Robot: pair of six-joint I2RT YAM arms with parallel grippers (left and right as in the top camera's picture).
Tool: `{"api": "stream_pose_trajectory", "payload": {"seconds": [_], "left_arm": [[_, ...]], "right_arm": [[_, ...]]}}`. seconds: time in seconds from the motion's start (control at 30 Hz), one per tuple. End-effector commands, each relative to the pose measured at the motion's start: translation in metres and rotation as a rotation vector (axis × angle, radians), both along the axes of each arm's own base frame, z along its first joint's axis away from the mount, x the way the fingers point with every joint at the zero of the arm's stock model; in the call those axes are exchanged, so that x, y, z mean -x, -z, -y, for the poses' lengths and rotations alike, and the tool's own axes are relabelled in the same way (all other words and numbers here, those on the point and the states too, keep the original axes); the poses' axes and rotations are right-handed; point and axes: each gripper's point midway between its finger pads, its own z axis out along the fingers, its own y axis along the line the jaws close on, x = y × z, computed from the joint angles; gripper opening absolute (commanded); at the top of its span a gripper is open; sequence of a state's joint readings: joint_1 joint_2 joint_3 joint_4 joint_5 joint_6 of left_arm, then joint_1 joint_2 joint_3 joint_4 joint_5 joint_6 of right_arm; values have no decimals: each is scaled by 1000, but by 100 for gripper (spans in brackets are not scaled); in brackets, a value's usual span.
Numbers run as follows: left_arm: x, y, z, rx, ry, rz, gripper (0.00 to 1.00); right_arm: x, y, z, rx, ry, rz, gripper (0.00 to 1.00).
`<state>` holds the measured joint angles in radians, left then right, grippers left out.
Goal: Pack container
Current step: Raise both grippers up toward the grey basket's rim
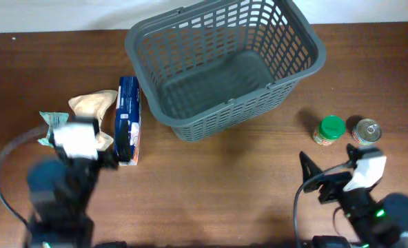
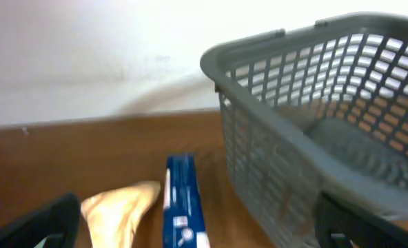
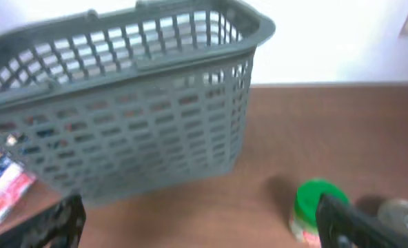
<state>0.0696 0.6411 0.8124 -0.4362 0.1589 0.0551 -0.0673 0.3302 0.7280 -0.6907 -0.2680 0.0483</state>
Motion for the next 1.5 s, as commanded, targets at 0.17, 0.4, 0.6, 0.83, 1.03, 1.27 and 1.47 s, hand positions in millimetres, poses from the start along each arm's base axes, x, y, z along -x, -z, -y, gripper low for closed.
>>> {"api": "stream_pose_trajectory", "payload": {"seconds": [0.17, 0.4, 0.6, 0.83, 1.03, 1.27, 1.47], "left_arm": [[-73, -78, 22, 86, 152, -202, 99], [-97, -132, 24, 78, 176, -106, 99], [-105, -154, 23, 61, 179, -8, 99], [-115, -144, 21, 39, 178, -32, 99], [-134, -108, 28, 71, 220, -141, 99], [-130, -78, 39, 123, 279, -267, 39], [-111, -77, 57, 197, 316, -324, 2]], "right_arm": [[-10, -140, -17, 66, -127, 95, 99], [-28, -196, -19, 66, -142, 143, 99], [-85, -189, -14, 15, -128, -19, 99], [-143, -162, -14, -15, -146, -233, 99], [-179, -150, -13, -104, -122, -275, 88], [-199, -122, 4, -127, -1, -365, 57], [-213, -113, 21, -76, 84, -364, 22]]}}
